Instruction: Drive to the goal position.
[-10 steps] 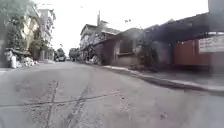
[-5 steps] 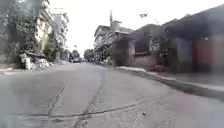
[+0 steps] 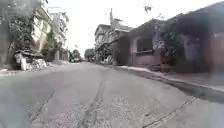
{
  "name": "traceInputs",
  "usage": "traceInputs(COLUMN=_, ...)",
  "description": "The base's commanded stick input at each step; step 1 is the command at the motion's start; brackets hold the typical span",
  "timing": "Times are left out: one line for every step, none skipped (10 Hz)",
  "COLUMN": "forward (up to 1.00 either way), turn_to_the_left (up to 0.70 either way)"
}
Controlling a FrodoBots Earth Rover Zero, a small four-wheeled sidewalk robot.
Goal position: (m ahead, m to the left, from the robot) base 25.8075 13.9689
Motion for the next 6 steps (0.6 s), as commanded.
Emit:
traceInputs(forward=1.00, turn_to_the_left=0.40)
traceInputs(forward=1.00, turn_to_the_left=0.40)
traceInputs(forward=1.00, turn_to_the_left=0.29)
traceInputs(forward=1.00, turn_to_the_left=-0.17)
traceInputs(forward=1.00, turn_to_the_left=0.00)
traceInputs(forward=1.00, turn_to_the_left=0.00)
